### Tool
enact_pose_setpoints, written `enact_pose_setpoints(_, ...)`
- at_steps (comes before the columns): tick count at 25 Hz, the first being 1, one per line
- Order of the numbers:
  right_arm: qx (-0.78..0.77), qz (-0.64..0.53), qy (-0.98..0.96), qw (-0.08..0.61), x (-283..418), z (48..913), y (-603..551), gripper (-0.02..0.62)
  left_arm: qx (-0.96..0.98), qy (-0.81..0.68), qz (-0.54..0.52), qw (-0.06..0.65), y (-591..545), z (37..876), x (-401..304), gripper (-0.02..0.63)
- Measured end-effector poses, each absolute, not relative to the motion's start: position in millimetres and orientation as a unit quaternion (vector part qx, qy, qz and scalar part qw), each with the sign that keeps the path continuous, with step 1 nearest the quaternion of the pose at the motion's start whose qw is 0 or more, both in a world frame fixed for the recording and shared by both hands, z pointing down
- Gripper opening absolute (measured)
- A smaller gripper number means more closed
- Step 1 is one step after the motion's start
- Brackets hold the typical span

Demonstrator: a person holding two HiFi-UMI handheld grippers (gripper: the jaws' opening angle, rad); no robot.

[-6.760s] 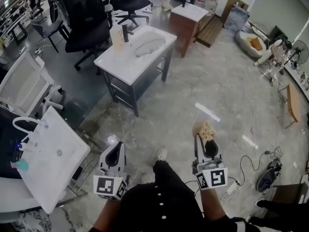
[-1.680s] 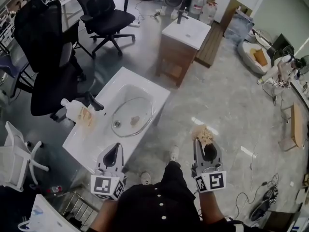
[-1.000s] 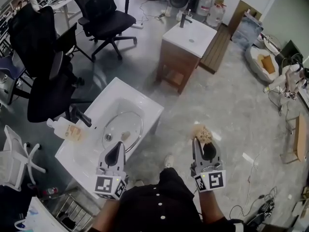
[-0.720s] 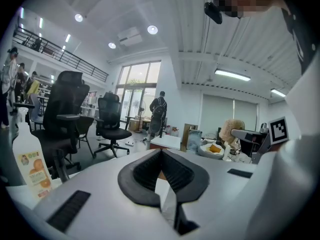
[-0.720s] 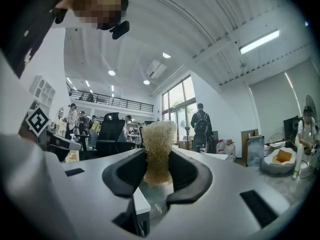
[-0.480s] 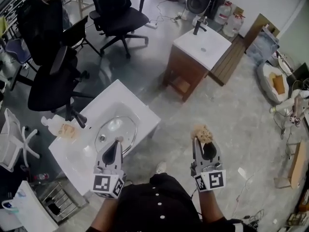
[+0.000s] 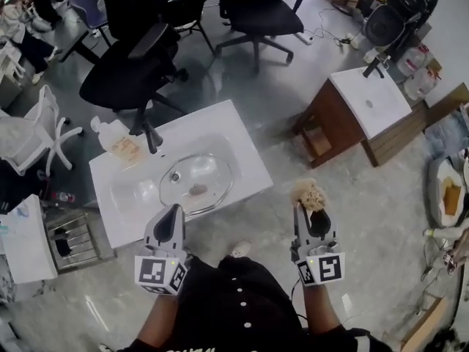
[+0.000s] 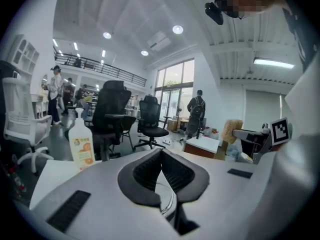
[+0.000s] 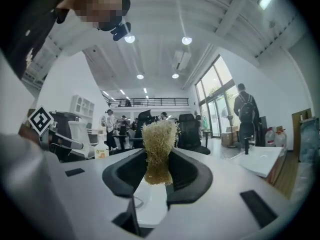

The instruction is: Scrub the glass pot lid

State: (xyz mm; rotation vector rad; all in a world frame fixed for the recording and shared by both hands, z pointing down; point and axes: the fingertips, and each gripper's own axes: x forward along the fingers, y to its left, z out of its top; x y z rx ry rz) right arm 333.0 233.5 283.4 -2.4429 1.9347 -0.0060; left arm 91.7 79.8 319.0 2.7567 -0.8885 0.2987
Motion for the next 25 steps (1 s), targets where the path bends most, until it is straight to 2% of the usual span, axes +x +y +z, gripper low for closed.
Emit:
enact_pose_setpoints(10,-0.691,-0.013,0.723,0.012,294.7,304.4,175.6,0.144,0.887,-0.426,0.101,0.145,88.4,339.3,16.0,0.026)
enact_pose_setpoints(18,-0.648,-0.003,0.762,0.009,258.6,301.7,155.3,0.144,0.872,-0.448,0.110,0.166,81.8,353.0,-2.9,0.026)
enact_pose_setpoints(25,-0.648,-0.005,0.762,0.013,266.1,302.2,143.7,0.144,0.869,-0.449,0.110,0.175,67.7,358.9,0.3,0.026)
